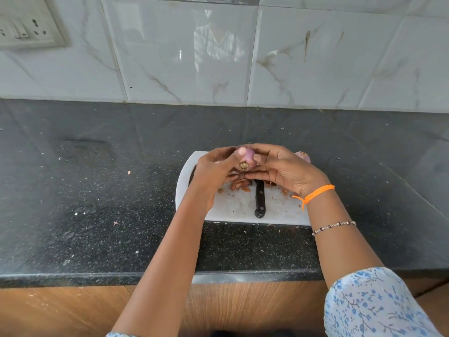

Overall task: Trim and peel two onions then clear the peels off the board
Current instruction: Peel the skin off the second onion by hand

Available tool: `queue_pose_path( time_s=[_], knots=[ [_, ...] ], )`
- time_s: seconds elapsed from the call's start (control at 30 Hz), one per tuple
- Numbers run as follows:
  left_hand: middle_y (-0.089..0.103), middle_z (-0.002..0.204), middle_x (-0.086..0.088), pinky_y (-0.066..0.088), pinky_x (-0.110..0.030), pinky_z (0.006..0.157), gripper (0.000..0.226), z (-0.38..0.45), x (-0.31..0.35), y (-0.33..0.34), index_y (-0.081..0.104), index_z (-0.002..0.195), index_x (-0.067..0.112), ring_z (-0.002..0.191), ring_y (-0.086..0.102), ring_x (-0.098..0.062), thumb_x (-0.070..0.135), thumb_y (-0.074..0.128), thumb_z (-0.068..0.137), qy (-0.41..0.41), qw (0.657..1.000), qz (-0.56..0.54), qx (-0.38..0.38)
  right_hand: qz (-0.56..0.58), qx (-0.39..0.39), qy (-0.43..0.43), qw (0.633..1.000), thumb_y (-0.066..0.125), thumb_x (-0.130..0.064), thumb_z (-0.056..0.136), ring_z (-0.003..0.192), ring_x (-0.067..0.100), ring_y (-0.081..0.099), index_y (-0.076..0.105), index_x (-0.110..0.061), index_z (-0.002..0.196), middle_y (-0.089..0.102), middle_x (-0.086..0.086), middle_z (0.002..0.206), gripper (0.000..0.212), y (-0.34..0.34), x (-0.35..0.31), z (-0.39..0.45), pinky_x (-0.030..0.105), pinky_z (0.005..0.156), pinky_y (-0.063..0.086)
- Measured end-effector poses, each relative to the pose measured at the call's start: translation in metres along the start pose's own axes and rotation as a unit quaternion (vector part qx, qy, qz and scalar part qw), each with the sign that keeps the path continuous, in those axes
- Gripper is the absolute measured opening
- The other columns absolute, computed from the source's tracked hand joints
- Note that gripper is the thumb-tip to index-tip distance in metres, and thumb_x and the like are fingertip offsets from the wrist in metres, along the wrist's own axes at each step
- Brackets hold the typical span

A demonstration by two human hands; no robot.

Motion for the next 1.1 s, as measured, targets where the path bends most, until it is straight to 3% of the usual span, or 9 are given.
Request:
queue_pose_path(
  time_s=[0.1,0.2,0.4,0.53,0.7,0.77,0.9,0.97,1.1],
  knots=[
    [0.068,0.097,-0.013,0.058,-0.029,0.077,0.025,-0.0008,-0.0011,-0.0001,0.067,0.092,0.007,0.084,0.07,-0.02,0.02,0.077,0.074,-0.003,1.0,-0.007,0.006,-0.014,-0.007,0.008,1.0,0.054,-0.012,0.084,0.105,0.027,0.066,0.059,-0.008,0.118,0.066,0.015,0.112,0.035,0.0021,0.0006,0.0005,0.033,0.085,0.057],
    [0.067,0.093,-0.014,0.058,-0.021,0.066,0.024,-0.0007,-0.0002,-0.0019,0.064,0.101,-0.001,0.069,0.07,-0.012,0.008,0.07,0.079,-0.023,0.997,-0.065,-0.015,-0.013,-0.011,0.005,1.0,0.055,-0.014,0.082,0.103,0.025,0.067,0.061,-0.01,0.115,0.069,0.011,0.109,0.034,0.0001,-0.0001,-0.0003,0.031,0.083,0.057],
    [0.067,0.092,-0.014,0.059,-0.024,0.068,0.017,-0.0003,0.0001,-0.0045,0.064,0.101,-0.002,0.071,0.07,-0.014,0.002,0.062,0.084,-0.033,0.994,-0.103,-0.029,0.012,-0.011,0.009,1.0,0.064,-0.02,0.071,0.1,0.022,0.068,0.06,-0.009,0.114,0.072,0.007,0.102,0.044,-0.0014,-0.0006,-0.001,0.028,0.077,0.058],
    [0.072,0.079,-0.01,0.059,-0.026,0.068,0.012,-0.0013,0.0005,-0.0043,0.066,0.094,0.001,0.07,0.071,-0.016,-0.001,0.058,0.086,-0.04,0.989,-0.137,-0.042,0.032,-0.008,0.007,0.999,0.067,-0.021,0.066,0.098,0.022,0.069,0.061,-0.009,0.113,0.072,0.007,0.102,0.049,-0.0023,-0.001,-0.0015,0.028,0.076,0.058],
    [0.072,0.077,-0.007,0.059,-0.023,0.065,0.013,-0.003,0.0038,-0.005,0.067,0.086,0.003,0.069,0.07,-0.014,-0.006,0.057,0.085,-0.017,0.986,-0.165,-0.015,0.066,-0.033,-0.003,0.997,0.058,-0.011,0.078,0.107,0.025,0.065,0.055,-0.006,0.123,0.068,0.009,0.115,0.045,-0.0036,-0.0034,-0.0041,0.029,0.082,0.056],
    [0.069,0.084,-0.008,0.059,-0.022,0.067,0.011,-0.0028,0.0042,-0.0057,0.066,0.082,0.003,0.074,0.069,-0.015,-0.006,0.06,0.084,0.002,0.99,-0.142,0.0,0.066,-0.042,-0.002,0.997,0.054,-0.006,0.082,0.111,0.026,0.063,0.052,-0.006,0.127,0.066,0.009,0.119,0.045,-0.0045,-0.0029,-0.0042,0.03,0.087,0.055],
    [0.069,0.085,-0.01,0.059,-0.024,0.069,0.01,-0.0029,0.0032,-0.0066,0.066,0.085,0.002,0.074,0.069,-0.015,-0.004,0.058,0.087,0.008,0.992,-0.124,0.014,0.059,-0.049,0.001,0.997,0.074,-0.017,0.071,0.112,0.028,0.062,0.056,-0.006,0.124,0.062,0.013,0.123,0.057,-0.0044,0.0001,-0.0013,0.03,0.087,0.054],
    [0.069,0.087,-0.011,0.059,-0.025,0.07,0.014,-0.0026,0.0021,-0.0062,0.067,0.09,0.004,0.074,0.069,-0.015,0.0,0.053,0.092,0.012,0.995,-0.099,0.029,0.04,-0.032,-0.005,0.999,0.077,-0.015,0.066,0.109,0.026,0.064,0.062,-0.009,0.114,0.064,0.01,0.116,0.051,-0.004,0.001,0.0,0.03,0.086,0.055],
    [0.072,0.095,-0.007,0.058,-0.025,0.072,0.023,-0.0018,0.0035,-0.0043,0.069,0.098,0.011,0.082,0.07,-0.015,0.03,0.056,0.094,0.002,0.999,-0.023,0.048,-0.011,-0.015,-0.02,1.0,0.067,-0.001,0.074,0.105,0.019,0.065,0.059,-0.011,0.116,0.063,0.007,0.115,0.044,-0.003,0.0004,0.0006,0.028,0.086,0.055]
  ],
)
Point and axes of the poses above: each hand's wrist, its own z-axis towards the middle knuckle, its own y-axis out of the palm, x = y × z, the point moved 3 cm from there along z, towards the middle knuckle
